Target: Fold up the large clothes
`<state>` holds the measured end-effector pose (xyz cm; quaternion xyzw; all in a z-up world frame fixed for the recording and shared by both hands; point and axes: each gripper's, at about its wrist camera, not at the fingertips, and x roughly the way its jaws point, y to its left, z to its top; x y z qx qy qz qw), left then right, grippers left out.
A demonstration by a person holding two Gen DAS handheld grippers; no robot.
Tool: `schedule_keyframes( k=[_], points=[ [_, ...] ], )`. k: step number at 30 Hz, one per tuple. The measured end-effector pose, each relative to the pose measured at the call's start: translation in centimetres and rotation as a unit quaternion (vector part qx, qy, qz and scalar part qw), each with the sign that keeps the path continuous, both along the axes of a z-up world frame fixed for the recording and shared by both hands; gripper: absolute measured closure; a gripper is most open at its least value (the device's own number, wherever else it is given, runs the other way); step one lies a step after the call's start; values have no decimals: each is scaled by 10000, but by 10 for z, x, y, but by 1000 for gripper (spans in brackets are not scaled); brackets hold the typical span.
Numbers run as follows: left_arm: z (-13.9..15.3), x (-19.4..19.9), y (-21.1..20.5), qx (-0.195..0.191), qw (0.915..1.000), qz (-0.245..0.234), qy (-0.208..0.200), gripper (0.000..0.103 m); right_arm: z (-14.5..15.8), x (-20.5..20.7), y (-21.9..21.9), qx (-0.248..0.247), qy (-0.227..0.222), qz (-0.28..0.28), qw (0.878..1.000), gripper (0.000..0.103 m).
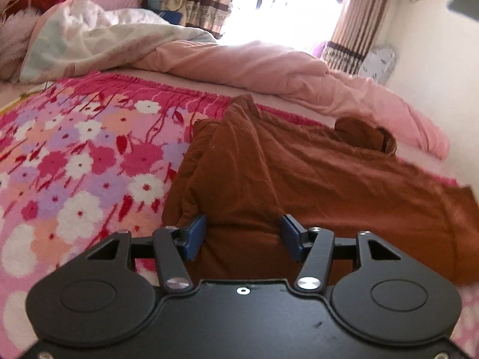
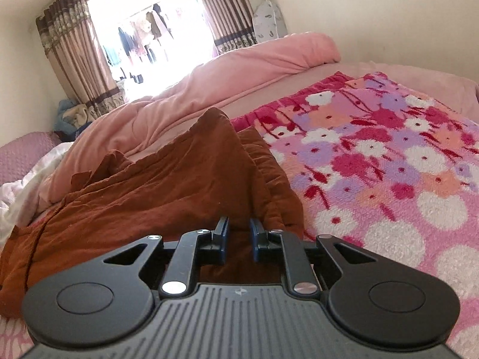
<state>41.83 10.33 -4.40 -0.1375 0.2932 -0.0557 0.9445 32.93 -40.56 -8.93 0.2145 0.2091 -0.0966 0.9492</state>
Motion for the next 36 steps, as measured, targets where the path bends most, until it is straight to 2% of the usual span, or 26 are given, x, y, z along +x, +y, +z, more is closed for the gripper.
schedule_keyframes(
  k=[2,4,9,11,14,17,19,22,29,36],
  points=[
    [9,-9,8,-269,9996,108,-26,46,12,-1,8,-102,53,-157,9998,82],
    [16,-20,13,-372,9990,226,-39,46,25,-4,23,-243,-60,-243,9994,77],
    [17,-52,19,-759,9959,466,-138,44,53,0,102,-506,-522,639,9953,76],
    [11,-64,17,-846,9936,697,-273,37,59,9,138,-571,-621,1021,9912,71],
    [-2,-69,21,-1299,9887,733,-152,36,59,27,180,-505,-601,1315,9882,58],
    [-16,-66,25,-1822,9797,823,114,35,52,43,210,-623,-475,1283,9886,55],
    [-23,-64,28,-2016,9749,931,190,35,44,51,224,-704,-297,1194,9899,55],
    [-28,-60,30,-2255,9690,978,258,35,30,59,232,-739,-3,1010,9921,55],
    [-38,-40,33,-2784,9521,1214,362,33,16,59,233,-807,64,1040,9913,54],
    [-37,-15,27,-2843,9496,1289,298,30,15,61,231,-747,57,1053,9916,54]
  ],
)
